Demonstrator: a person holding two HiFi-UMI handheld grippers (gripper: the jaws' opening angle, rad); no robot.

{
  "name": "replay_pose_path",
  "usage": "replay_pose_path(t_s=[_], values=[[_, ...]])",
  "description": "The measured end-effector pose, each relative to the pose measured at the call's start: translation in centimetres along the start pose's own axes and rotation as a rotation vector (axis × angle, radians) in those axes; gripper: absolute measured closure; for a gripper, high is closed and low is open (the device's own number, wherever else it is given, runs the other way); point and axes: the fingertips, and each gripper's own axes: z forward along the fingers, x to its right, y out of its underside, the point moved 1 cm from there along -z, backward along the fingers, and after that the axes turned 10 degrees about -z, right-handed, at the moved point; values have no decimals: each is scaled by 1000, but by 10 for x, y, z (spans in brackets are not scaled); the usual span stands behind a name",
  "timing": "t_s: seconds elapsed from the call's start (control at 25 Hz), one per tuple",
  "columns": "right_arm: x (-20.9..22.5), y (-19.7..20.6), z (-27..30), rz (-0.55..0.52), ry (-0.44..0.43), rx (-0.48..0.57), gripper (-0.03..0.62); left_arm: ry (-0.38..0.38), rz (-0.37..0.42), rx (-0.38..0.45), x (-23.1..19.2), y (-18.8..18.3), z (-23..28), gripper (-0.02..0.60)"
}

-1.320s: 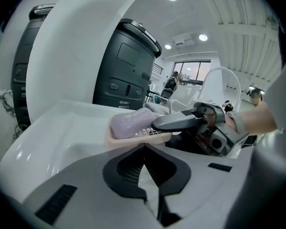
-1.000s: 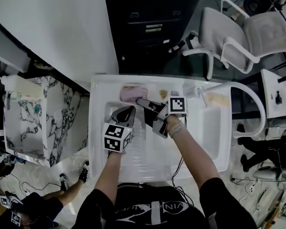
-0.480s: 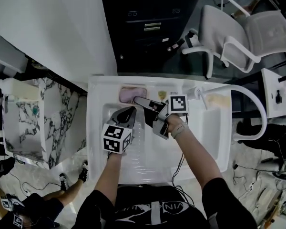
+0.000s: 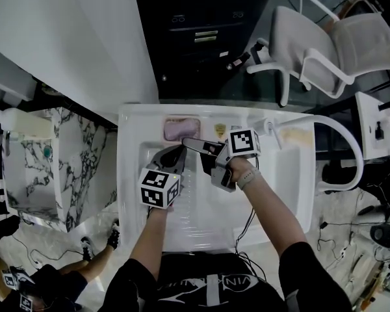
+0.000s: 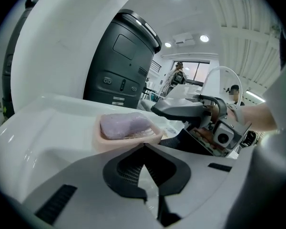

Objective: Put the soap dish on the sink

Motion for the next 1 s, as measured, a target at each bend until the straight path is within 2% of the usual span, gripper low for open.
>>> replay_pose_path(t_s=[0.32,0.44,0.56,0.72,0.92,1.0], values=[[1,15,-4,9,-19,-11,292,-8,-15,-7,-5,3,2,566],[-1,20,-7,21,-32,9,292,-7,-26,-6,-6,4,2,566],[1,24,-13,26,-10,36,293,-9,-26,-4,-5,3,1,566],[4,27,-18,-59,-5,77,304,-14,-21,-6,-6,2,-2,566],[6,32,-23,-160,51,113,490,-25,-28,-1,-9,4,-10,566],[4,34,-23,-207,64,122,525,-28,-30,7,-9,3,-15,566]])
